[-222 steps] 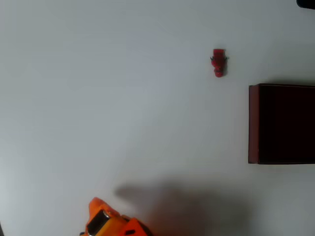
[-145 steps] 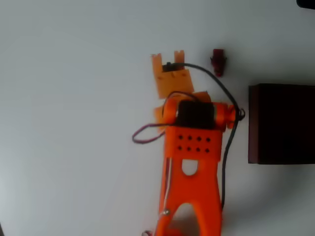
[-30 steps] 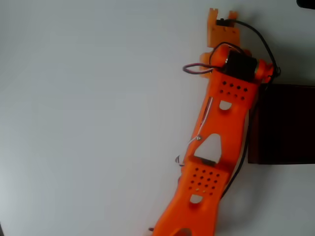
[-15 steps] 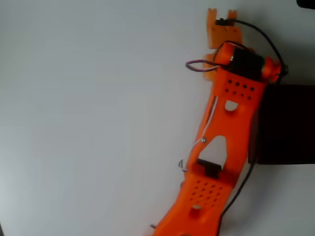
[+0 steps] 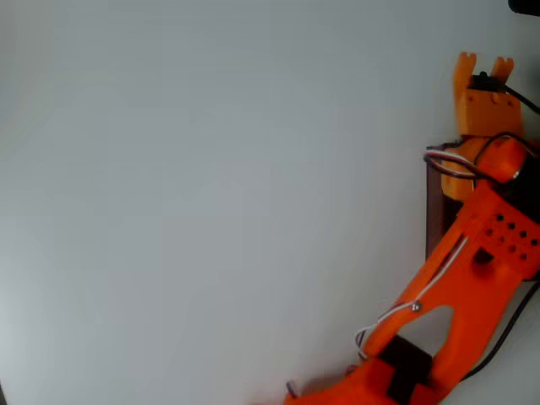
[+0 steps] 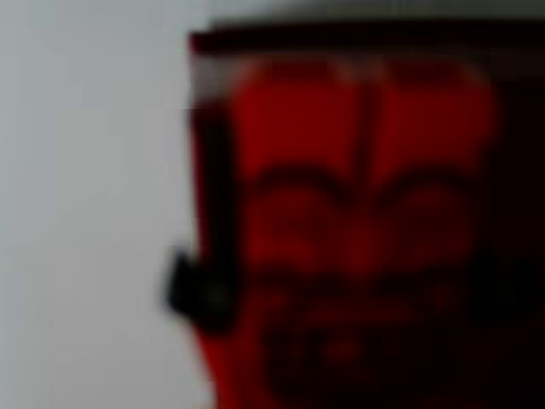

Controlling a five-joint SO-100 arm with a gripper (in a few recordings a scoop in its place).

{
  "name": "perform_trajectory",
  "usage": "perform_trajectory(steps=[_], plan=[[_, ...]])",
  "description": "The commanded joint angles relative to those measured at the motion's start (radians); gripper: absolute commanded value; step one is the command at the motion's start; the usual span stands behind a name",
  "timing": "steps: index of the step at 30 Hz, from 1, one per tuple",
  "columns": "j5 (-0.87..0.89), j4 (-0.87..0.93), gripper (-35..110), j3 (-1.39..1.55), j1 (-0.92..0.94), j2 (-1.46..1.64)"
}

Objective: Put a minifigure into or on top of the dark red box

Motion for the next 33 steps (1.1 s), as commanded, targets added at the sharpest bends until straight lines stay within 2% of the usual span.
perform_trajectory(steps=[1, 13, 22, 28, 33], plan=[[-0.037, 0.012, 0, 0.043, 0.114, 0.095], [-0.166, 0.009, 4, 0.077, 0.288, -0.038], [-0.201, 0.009, 14, 0.015, 0.252, -0.097], [-0.252, 0.009, 13, -0.009, 0.218, -0.066], [-0.331, 0.011, 12, 0.051, 0.109, 0.086]])
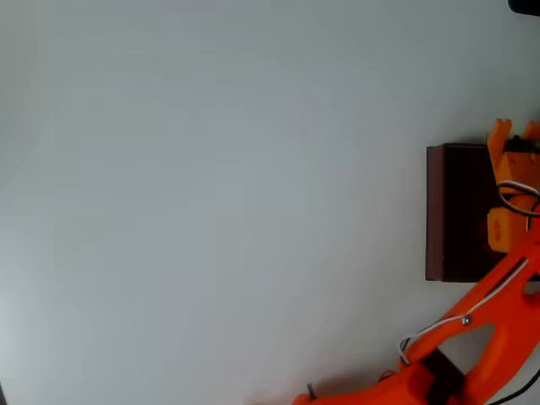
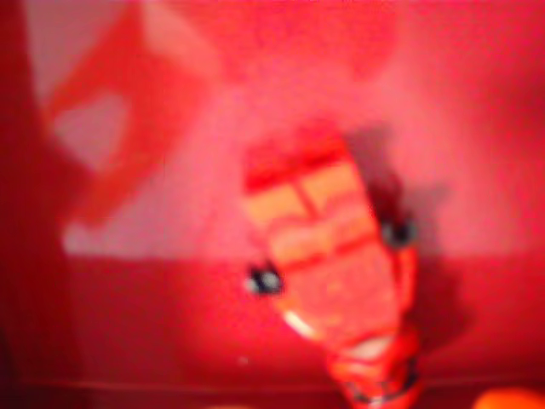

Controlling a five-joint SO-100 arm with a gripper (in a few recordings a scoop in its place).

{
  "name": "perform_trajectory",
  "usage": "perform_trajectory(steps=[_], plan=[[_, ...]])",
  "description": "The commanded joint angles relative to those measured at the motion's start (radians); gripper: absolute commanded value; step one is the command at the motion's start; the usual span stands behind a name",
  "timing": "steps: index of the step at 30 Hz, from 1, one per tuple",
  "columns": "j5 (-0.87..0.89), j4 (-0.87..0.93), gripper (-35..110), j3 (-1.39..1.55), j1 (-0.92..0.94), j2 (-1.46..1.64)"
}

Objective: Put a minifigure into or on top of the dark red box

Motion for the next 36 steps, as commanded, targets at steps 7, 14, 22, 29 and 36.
perform_trajectory(steps=[7, 14, 22, 29, 36], plan=[[-0.183, 0.009, 11, 0.244, -0.364, 0.561], [-0.249, -0.080, 0, 0.658, -0.808, 1.048], [-0.284, -0.360, 0, 1.279, -1.425, 1.462], [-0.451, -0.624, 0, 1.690, -1.772, 1.503], [-0.512, -0.778, 0, 1.876, -1.916, 1.442]])
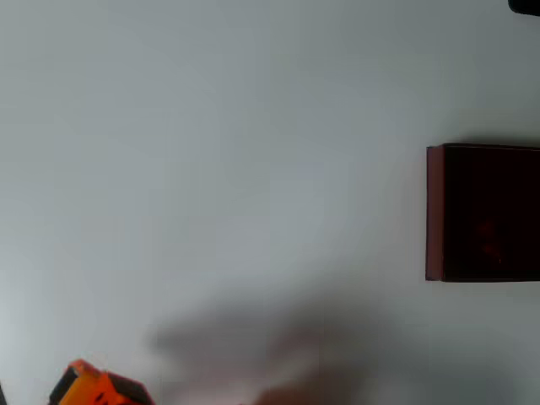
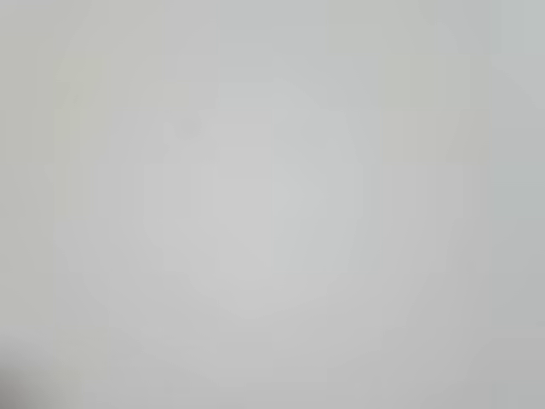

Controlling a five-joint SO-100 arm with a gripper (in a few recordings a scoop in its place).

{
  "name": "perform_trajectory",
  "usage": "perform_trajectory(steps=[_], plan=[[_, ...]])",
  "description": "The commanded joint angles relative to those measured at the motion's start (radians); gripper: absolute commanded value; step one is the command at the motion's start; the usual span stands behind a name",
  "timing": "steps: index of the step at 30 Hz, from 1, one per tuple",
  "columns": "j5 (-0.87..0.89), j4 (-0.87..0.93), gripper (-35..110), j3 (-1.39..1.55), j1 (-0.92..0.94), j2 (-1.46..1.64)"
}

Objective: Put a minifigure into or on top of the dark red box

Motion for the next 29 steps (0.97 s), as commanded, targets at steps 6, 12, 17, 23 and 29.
perform_trajectory(steps=[6, 12, 17, 23, 29], plan=[[-0.025, -0.153, 0, 0.195, -0.048, 0.037], [-0.054, -0.201, 0, 0.397, -0.021, 0.314], [-0.077, -0.195, 0, 0.443, -0.020, 0.399], [-0.077, -0.164, 0, 0.460, -0.011, 0.454], [-0.069, -0.129, 1, 0.483, 0.003, 0.528]])
